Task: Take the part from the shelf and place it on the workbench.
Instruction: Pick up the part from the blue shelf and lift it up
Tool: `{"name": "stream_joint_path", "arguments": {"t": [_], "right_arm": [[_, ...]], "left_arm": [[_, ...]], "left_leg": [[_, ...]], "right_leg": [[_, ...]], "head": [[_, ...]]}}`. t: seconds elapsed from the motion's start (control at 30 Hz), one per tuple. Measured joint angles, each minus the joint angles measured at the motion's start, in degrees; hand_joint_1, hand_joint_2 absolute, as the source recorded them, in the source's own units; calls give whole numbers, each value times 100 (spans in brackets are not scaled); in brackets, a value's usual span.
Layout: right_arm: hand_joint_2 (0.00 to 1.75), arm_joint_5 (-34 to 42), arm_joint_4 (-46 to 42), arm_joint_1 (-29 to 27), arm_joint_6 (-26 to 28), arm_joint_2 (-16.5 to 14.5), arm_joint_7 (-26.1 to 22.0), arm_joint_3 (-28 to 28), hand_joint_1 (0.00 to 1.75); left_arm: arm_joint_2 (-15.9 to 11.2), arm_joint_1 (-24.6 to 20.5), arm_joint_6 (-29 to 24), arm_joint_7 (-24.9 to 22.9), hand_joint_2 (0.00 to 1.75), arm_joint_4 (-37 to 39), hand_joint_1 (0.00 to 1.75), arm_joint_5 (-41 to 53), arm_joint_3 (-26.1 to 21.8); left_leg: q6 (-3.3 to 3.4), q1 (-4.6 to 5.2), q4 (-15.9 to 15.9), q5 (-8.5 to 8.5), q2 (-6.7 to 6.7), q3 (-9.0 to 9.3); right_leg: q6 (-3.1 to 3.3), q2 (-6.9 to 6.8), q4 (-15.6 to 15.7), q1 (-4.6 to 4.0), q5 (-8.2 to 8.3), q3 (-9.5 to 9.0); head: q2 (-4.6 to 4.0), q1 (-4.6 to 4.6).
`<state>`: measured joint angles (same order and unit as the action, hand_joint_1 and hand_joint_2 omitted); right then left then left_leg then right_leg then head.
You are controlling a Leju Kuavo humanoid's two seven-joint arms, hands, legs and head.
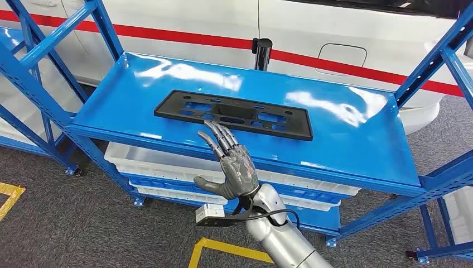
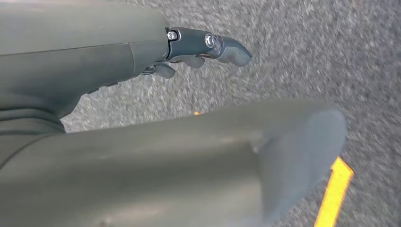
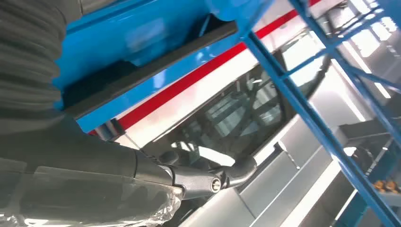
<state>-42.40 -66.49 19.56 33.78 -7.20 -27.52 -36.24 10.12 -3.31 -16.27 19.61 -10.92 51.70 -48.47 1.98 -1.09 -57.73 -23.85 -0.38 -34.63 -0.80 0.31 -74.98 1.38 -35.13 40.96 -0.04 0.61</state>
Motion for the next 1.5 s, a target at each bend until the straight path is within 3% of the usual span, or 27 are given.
{"name": "stream_joint_path", "arguments": {"t": [0.07, 0.13, 0.2, 0.27, 0.37, 0.57, 0.83, 1.17, 1.37, 1.5], "right_arm": [[175, -45, 15, -6, 32, 2, 39, 9, 0], [175, -185, 43, -6, 123, 2, 147, 27, 0], [175, -551, 76, 4, 289, -6, 369, 64, 0], [175, -1228, 114, 10, 461, -44, 713, 169, 0], [175, -2336, 167, 37, 558, -160, 1161, 441, 0], [175, -3867, 573, 335, 565, -405, 1944, 979, 0], [175, -4188, 1414, 817, 565, -646, 2298, 1184, 0], [175, -4093, 2636, 1469, 510, -985, 2601, 1182, 0], [175, -4081, 3019, 1668, 476, -1084, 2666, 1181, 0], [175, -4200, 3251, 1853, 357, -1132, 2955, 1166, 0]], "left_arm": [[0, 5, -20, -40, 0, 1, 0, 1, -2], [0, 8, -49, -102, 0, 1, 0, 7, -6], [1, 1, -78, -153, 0, 1, 0, 27, -9], [-7, 0, -128, -210, 0, 1, 0, 55, -11], [-22, 8, -171, -272, 0, 1, 0, 114, -14], [-36, 2, -173, -267, 0, 1, 0, 212, -12], [-59, -11, -183, -213, 0, 1, 0, 366, -92], [-60, -11, -242, -199, 0, 1, 0, 375, -148], [-61, -11, -250, -190, 0, 1, 0, 363, -170], [-61, -11, -255, -187, 0, 1, 0, 360, -179]], "left_leg": [[9, 27, 0, -29, -13, 38], [15, 71, 1, -88, -36, 121], [-13, 124, -9, -153, -57, 181], [21, 161, -33, -206, -67, 194], [83, 136, -39, -219, -55, 201], [17, 98, -9, -232, -18, 217], [-46, 75, -6, -213, -13, 218], [-59, 76, -6, -208, -14, 218], [-60, 76, -7, -209, -14, 217], [-61, 76, -7, -210, -14, 217]], "right_leg": [[-32, 0, 174, -15, 170, 1], [-66, -4, 870, -56, 605, -194], [-12, -11, 1590, -105, 992, -488], [40, -9, 1803, -98, 1143, -591], [45, 15, 1817, -99, 1168, -596], [88, 45, 1817, -138, 1155, -594], [135, 51, 1816, -168, 1168, -592], [135, 49, 1815, -168, 1169, -592], [135, 49, 1815, -168, 1169, -592], [135, 49, 1815, -167, 1169, -591]], "head": [[0, -1], [0, -5], [0, -8], [0, -7], [0, -10], [0, -9], [0, -11], [0, -11], [0, -11], [0, -11]]}}
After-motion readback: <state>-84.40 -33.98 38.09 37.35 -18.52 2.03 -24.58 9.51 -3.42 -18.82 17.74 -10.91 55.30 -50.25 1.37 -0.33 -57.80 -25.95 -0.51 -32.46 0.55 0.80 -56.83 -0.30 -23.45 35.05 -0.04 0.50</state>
